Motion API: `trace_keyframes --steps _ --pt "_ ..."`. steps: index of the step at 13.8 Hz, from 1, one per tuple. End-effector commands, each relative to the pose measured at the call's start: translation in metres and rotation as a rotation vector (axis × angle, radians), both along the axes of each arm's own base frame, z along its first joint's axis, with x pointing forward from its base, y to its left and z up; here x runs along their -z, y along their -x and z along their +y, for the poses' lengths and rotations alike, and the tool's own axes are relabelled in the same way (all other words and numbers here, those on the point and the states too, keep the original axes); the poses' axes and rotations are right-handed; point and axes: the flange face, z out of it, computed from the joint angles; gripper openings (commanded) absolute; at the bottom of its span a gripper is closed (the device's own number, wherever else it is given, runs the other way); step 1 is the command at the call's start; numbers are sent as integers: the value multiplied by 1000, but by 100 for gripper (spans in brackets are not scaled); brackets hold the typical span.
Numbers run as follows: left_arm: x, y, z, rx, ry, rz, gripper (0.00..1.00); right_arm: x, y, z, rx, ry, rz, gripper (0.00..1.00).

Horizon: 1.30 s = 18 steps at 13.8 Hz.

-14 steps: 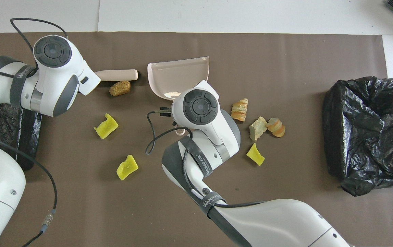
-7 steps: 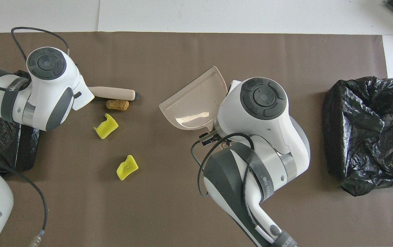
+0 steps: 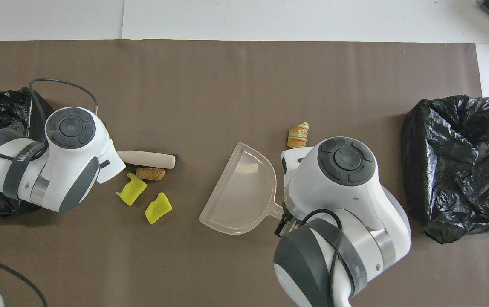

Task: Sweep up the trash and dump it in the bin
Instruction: 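Sweep the yellow and brown pieces into the dustpan with the left gripper's brush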

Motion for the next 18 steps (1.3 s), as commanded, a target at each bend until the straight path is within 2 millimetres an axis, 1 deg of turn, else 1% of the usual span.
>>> trace_keyframes --steps 1,3,4,6,7,8,9,10,11,12,14,16,17,18 --pt "-17 22 -1 -61 -22 1 0 13 22 11 -164 -40 23 0" --pt "-27 19 -1 -137 -6 -52 0 27 14 14 -218 -37 8 0" --pt "-31 16 1 -223 3 -89 0 36 9 17 -250 -47 -6 0" --pt "-39 13 7 -361 20 -149 0 74 -2 25 -270 -27 -14 0" --pt "-41 14 9 -440 22 -173 0 85 -2 31 -291 -3 -23 0" --pt "-39 15 16 -550 22 -196 0 84 4 48 -325 -6 -32 0" --pt "-41 18 27 -630 21 -213 0 87 0 49 -319 -10 -49 0" --pt "-37 25 34 -687 -13 -190 0 92 0 56 -315 -18 -66 0" --pt "-39 32 44 -782 -43 -186 0 100 -1 62 -300 -18 -80 0" --pt "-34 39 54 -893 -64 -195 0 107 2 72 -294 -17 -90 0" --pt "-25 66 57 -1041 -75 -229 0 103 -1 77 -304 -13 -97 0" --pt "-7 106 63 -1205 -80 -226 0 104 -1 77 -305 -13 -96 0" --pt "-1 122 65 -1295 -67 -221 0 104 -1 77 -305 -12 -94 0" --pt "5 133 66 -1411 -54 -208 0 104 -1 77 -305 -12 -94 0"
